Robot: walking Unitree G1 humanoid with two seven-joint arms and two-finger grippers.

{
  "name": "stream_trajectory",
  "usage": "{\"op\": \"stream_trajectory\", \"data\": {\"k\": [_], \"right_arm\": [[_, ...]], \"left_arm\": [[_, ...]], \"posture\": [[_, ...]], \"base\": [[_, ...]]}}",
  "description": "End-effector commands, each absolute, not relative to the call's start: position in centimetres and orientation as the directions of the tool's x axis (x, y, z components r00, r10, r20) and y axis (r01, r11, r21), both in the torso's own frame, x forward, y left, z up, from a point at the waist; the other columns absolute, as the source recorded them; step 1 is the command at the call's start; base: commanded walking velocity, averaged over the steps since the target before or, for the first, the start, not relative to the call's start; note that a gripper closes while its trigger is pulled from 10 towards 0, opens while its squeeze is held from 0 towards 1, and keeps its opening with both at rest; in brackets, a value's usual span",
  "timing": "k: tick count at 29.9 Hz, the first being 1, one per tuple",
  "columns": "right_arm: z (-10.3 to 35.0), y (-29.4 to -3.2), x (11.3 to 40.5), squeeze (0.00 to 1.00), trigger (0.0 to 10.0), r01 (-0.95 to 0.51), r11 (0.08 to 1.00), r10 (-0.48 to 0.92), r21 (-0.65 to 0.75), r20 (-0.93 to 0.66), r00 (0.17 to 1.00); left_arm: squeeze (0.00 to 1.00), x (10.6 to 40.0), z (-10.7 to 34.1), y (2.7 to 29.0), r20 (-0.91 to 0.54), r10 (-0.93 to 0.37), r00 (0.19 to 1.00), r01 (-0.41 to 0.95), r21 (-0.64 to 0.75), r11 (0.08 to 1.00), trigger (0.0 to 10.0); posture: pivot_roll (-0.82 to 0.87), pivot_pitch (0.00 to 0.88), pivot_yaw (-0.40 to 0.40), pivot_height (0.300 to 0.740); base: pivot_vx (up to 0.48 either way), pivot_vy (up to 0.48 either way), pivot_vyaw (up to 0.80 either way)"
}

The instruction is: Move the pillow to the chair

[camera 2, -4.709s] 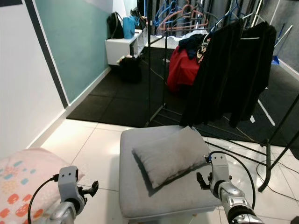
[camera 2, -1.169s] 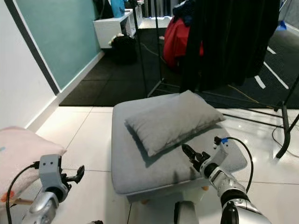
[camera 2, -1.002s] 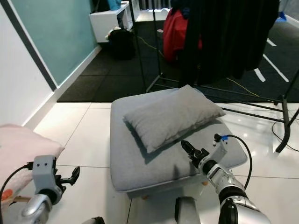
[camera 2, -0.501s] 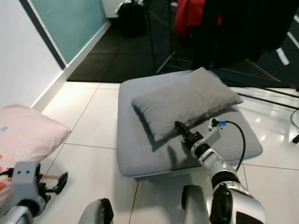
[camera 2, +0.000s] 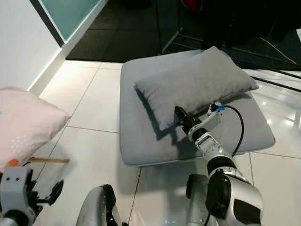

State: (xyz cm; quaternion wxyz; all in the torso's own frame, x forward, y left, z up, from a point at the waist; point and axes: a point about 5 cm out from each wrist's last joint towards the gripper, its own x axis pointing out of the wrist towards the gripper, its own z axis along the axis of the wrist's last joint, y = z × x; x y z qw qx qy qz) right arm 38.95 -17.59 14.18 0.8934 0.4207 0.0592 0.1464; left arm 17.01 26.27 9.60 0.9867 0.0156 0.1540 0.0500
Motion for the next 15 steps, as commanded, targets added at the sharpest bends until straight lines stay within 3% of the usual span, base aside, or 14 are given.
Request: {"op": "stream_trajectory", "data": {"k": [1, 2, 7, 15], "right_arm": [[13.8, -17.0, 38.9, 0.0, 10.0, -0.208, 0.575, 0.327, 0.791, 0.01, 0.945], [14.0, -17.1, 39.0, 0.0, 0.0, -0.204, 0.562, 0.31, 0.802, 0.025, 0.95], [15.3, -17.1, 39.4, 0.0, 0.0, -0.249, 0.517, 0.297, 0.819, 0.102, 0.949], [15.8, -17.1, 39.5, 0.0, 0.0, -0.282, 0.526, 0.309, 0.802, 0.129, 0.942]], "left_arm": [[0.0, 16.1, 9.5, 26.8, -0.344, 0.126, 0.931, -0.109, 0.067, 0.992, 10.0], [0.0, 15.8, 9.5, 26.9, -0.352, 0.126, 0.927, -0.106, 0.075, 0.992, 10.0], [0.0, 14.9, 9.7, 27.1, -0.375, 0.133, 0.917, -0.108, 0.085, 0.99, 10.0], [0.0, 15.0, 9.7, 27.0, -0.383, 0.134, 0.914, -0.111, 0.081, 0.99, 10.0]], "posture": [[0.08, 0.432, 0.105, 0.37], [0.09, 0.438, 0.106, 0.37], [0.09, 0.446, 0.109, 0.37], [0.06, 0.436, 0.095, 0.37]], "base": [[0.0, 0.0, 0.0], [0.0, 0.0, 0.0], [0.0, 0.0, 0.0], [0.0, 0.0, 0.0]]}}
